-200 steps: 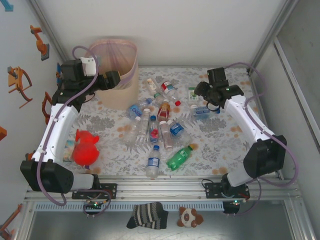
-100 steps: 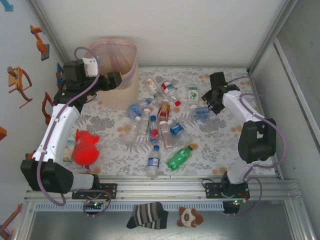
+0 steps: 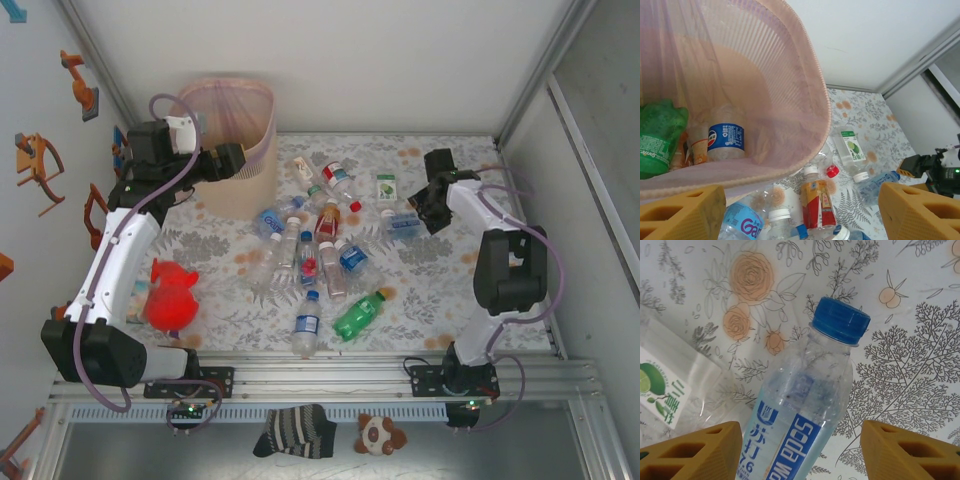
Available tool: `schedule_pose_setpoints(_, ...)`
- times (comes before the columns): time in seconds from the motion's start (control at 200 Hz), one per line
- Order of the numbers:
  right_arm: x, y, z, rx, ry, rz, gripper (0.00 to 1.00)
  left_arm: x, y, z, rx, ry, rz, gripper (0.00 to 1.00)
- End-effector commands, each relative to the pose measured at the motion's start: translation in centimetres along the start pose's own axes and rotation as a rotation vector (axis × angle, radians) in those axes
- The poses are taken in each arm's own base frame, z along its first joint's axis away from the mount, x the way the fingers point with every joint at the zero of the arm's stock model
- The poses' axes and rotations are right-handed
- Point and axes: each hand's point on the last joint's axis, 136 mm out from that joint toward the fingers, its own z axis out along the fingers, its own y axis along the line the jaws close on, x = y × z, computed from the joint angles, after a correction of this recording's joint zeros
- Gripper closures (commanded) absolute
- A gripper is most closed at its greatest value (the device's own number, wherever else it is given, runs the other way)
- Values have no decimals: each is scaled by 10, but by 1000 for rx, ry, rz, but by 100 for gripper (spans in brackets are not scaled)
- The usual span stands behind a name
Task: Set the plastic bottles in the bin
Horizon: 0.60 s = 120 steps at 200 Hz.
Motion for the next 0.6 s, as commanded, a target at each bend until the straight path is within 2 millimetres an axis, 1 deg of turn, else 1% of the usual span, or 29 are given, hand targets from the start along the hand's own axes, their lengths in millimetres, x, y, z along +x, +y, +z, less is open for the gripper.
schedule_pose_setpoints(0.0,-1,0,10,11,20,53,37,-8,-14,-4,45,-24,6,20)
schedule_pose_setpoints(0.29,2,5,30,22,66,63,37,-10,-16,-6,52,-29,12,20)
schedule_pose_setpoints(0.596,4,3,46,43,93,73,39,-11,-18,-5,58,-30,10,20)
